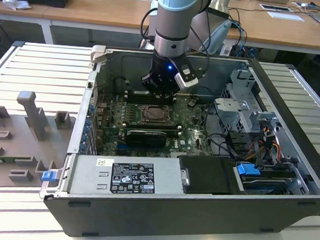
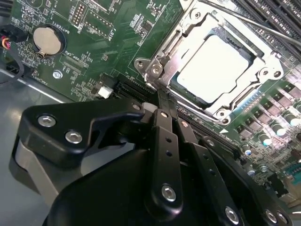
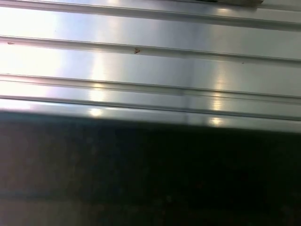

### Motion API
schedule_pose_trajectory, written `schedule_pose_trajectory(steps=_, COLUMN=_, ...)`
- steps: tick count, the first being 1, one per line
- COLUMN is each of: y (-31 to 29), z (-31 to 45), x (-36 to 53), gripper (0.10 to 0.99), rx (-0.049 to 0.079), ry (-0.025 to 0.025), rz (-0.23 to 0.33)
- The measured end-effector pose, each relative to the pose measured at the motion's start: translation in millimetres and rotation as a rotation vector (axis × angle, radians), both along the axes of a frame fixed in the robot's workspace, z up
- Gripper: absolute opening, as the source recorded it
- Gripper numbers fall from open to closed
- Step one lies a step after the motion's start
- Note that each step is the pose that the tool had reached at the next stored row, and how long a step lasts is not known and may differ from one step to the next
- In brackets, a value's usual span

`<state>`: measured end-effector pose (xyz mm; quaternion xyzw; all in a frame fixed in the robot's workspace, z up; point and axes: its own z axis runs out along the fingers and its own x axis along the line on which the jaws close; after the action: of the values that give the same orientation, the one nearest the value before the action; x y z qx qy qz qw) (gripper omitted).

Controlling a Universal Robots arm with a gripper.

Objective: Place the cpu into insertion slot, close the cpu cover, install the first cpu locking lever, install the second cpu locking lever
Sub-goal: 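Install the first cpu locking lever, then install the second cpu locking lever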

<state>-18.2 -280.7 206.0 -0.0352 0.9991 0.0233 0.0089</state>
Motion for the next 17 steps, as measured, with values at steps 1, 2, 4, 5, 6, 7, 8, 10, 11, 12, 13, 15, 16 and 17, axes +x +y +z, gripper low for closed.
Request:
schedule_pose_trajectory(steps=1, y=0.0, z=0.8, x=0.0, gripper=0.106, rx=0.000, ry=0.0000, rz=0.000)
schedule_pose_trajectory(steps=2, y=0.0, z=0.9, x=0.0, gripper=0.106, rx=0.000, ry=-0.0002, rz=0.000)
schedule_pose_trajectory(steps=4, y=-1.5, z=1.0, x=0.0, gripper=0.106, rx=0.000, ry=-0.0002, rz=-0.001)
schedule_pose_trajectory(steps=5, y=-1.9, z=1.0, x=0.0, gripper=0.106, rx=0.000, ry=-0.0002, rz=-0.001)
schedule_pose_trajectory(steps=6, y=-2.7, z=1.0, x=0.0, gripper=0.106, rx=0.000, ry=-0.0002, rz=-0.001)
schedule_pose_trajectory(steps=7, y=-3.7, z=1.0, x=0.0, gripper=0.106, rx=0.000, ry=-0.0001, rz=-0.001)
schedule_pose_trajectory(steps=8, y=-4.2, z=1.0, x=0.0, gripper=0.106, rx=0.000, ry=-0.0001, rz=-0.001)
schedule_pose_trajectory(steps=10, y=-4.8, z=1.0, x=0.0, gripper=0.106, rx=0.000, ry=-0.0002, rz=-0.001)
schedule_pose_trajectory(steps=11, y=-5.2, z=1.0, x=0.0, gripper=0.106, rx=0.000, ry=-0.0002, rz=-0.001)
schedule_pose_trajectory(steps=12, y=-5.7, z=1.0, x=0.0, gripper=0.106, rx=0.000, ry=-0.0002, rz=-0.001)
schedule_pose_trajectory(steps=13, y=-6.0, z=1.0, x=0.0, gripper=0.106, rx=0.000, ry=-0.0001, rz=-0.001)
schedule_pose_trajectory(steps=15, y=-6.6, z=1.0, x=0.0, gripper=0.106, rx=0.000, ry=-0.0001, rz=-0.001)
schedule_pose_trajectory(steps=16, y=-6.7, z=2.0, x=0.0, gripper=0.106, rx=0.000, ry=-0.0001, rz=-0.001)
schedule_pose_trajectory(steps=17, y=-6.7, z=2.7, x=0.1, gripper=0.106, rx=0.000, ry=-0.0001, rz=-0.001)
